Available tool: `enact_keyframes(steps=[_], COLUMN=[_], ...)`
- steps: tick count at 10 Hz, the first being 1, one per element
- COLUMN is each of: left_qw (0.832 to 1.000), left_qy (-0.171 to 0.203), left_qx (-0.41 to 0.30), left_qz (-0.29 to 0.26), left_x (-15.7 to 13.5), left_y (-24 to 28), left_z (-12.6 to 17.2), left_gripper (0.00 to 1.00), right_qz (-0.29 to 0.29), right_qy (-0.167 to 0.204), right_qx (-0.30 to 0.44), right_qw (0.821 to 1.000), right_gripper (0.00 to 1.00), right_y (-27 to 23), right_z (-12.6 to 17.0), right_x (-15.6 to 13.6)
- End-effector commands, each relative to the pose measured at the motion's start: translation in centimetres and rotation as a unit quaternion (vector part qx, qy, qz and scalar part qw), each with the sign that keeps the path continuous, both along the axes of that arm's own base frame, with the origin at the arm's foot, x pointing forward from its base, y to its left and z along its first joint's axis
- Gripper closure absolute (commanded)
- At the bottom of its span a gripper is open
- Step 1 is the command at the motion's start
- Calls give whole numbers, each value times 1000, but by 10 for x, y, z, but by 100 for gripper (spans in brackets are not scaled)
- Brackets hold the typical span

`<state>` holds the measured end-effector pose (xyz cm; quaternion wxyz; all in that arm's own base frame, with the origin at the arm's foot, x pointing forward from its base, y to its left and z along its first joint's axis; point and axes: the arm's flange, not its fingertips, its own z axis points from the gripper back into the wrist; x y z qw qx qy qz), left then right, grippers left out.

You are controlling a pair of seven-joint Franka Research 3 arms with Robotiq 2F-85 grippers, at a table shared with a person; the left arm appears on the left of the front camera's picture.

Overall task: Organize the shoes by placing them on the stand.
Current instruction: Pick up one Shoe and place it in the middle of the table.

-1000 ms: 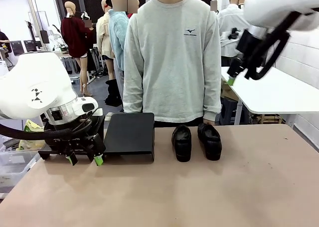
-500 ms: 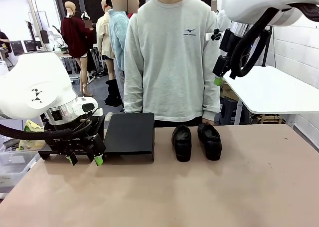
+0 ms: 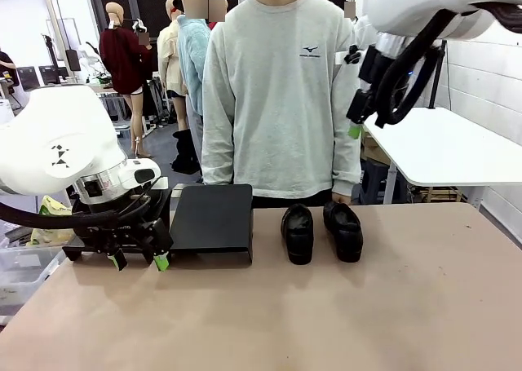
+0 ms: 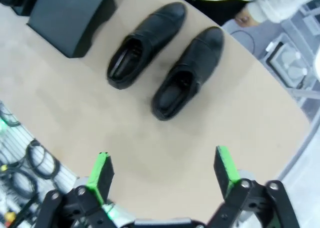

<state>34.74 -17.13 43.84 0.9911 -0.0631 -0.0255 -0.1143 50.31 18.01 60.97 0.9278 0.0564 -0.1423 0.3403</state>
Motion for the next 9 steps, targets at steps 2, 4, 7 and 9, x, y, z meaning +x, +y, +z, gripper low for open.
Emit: enact_keyframes(steps=[2,4,7,9], left_qw=[1000,1000,1000,1000], left_qy=[-1,-1,-1,-1], left_qx=[3,3,3,3], left_qz=[-2,-2,-2,-2], left_x=[1,1,1,1], left_y=[3,3,3,3], left_z=[0,0,0,0], left_gripper=[0,0,0,0], right_qz=[16,12,23,23], right_qy=[55,82,80,80], right_qx=[32,25,24,24], right_qw=[998,996,996,996], right_gripper=[0,0,0,0], right_y=[88,124,133,133], right_z=[-24,-40,-57,-57], right_x=[21,28,20,20])
